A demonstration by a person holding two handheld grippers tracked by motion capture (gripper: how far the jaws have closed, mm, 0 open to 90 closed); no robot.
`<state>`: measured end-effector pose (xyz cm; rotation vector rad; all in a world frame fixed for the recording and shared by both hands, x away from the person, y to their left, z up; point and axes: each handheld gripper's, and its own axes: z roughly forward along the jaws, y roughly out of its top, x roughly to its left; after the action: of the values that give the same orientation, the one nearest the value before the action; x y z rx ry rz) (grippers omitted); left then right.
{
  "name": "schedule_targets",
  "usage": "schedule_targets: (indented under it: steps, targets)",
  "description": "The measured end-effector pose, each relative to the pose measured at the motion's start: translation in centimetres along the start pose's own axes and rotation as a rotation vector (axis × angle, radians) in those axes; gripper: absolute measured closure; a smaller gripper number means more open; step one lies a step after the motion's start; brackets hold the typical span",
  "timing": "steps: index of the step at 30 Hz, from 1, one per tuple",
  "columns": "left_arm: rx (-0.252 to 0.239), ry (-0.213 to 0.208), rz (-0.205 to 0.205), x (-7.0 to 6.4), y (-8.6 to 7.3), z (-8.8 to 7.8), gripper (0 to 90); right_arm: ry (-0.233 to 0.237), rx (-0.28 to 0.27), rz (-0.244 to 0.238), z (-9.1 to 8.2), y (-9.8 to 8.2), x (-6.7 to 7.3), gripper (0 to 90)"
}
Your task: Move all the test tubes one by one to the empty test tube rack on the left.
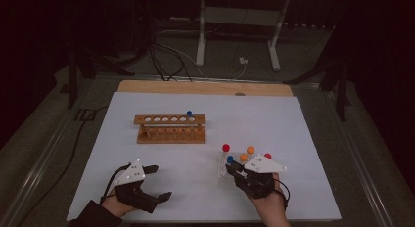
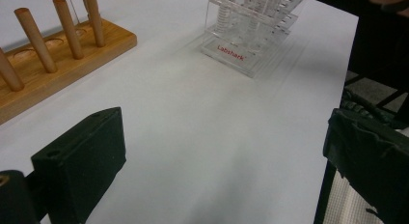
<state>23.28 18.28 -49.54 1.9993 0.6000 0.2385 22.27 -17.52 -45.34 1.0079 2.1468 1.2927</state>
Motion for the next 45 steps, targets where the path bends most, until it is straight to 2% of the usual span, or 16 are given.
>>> schedule_targets:
  steps: [4,11,15,18,22,30,33,39,45]
  targets:
    - [0.003,0.014,0.001,0.0,0.0,0.0,2.1,-0.009,-0.030,-0.013,-0.9,0.5,0.2,77.0]
    - [-0.007,0.006,0.000,-0.2,0.3,-0.2,2.2,-0.028,-0.085,-0.054,-2.3,1.4,0.9,77.0]
    - [-0.007,0.012,0.005,-0.1,0.5,-0.3,2.1,-0.023,-0.105,-0.059,-2.5,1.6,1.3,77.0]
    - [-0.016,0.005,0.003,-0.1,0.7,-0.5,2.1,0.001,-0.109,-0.062,-2.5,1.6,1.6,77.0]
    - [-0.022,-0.009,0.006,-0.3,1.0,-0.5,2.2,0.036,-0.106,-0.068,-2.2,1.6,2.2,77.1]
    - [-0.060,-0.044,0.007,-1.1,2.2,-0.4,2.5,0.092,-0.056,-0.087,-0.8,1.0,3.4,77.0]
    - [-0.067,-0.063,0.011,-1.5,2.7,-0.4,2.5,0.102,-0.038,-0.098,-0.3,0.8,3.8,77.0]
    - [-0.085,-0.073,0.033,-2.5,3.7,-0.2,3.8,0.129,-0.008,-0.110,0.6,0.3,4.4,77.0]
    - [-0.106,-0.089,0.036,-3.0,4.6,0.1,6.0,0.151,0.016,-0.122,1.2,0.0,5.0,77.0]
